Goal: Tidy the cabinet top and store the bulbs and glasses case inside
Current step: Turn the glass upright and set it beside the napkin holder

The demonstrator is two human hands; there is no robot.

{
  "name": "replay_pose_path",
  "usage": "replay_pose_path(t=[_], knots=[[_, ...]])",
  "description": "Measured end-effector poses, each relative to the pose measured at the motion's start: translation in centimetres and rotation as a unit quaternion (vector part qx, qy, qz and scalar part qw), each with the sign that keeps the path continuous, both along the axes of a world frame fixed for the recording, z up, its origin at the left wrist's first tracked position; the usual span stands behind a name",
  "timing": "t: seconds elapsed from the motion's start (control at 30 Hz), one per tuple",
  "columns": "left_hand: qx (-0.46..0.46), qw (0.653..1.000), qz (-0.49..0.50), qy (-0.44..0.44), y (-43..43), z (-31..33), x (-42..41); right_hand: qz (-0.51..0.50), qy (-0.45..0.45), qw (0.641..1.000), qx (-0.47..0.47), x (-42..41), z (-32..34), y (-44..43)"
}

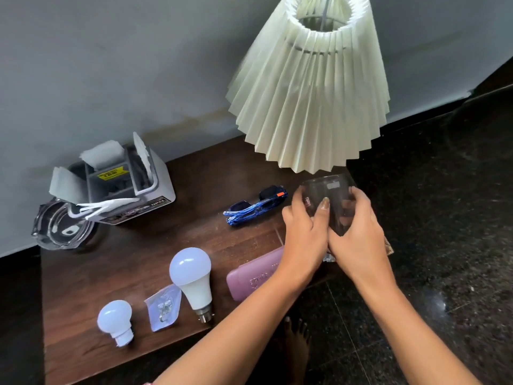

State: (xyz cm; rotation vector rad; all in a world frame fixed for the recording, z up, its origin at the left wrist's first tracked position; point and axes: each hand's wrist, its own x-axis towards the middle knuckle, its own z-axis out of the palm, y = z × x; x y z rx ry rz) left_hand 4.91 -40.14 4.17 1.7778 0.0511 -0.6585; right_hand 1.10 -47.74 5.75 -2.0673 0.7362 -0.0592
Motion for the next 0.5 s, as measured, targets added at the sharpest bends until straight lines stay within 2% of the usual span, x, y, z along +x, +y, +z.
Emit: replay_pose_path(t=[0.23,0.43,0.5], knots=[[-0.091,0.995,0.027,-0.015,6.0,1.9,-1.0,0.019,-0.065,0.997,0.034,-1.0,2.7,5.4],[-0.155,0.978,0.111,-0.082,13.6,3.5,-1.4,0.125,-0.103,0.983,0.089,0.1,4.8,11.8],[-0.151,0.971,0.138,-0.124,16.5,3.8,-1.4,0.165,-0.113,0.974,0.105,0.7,5.2,14.1]])
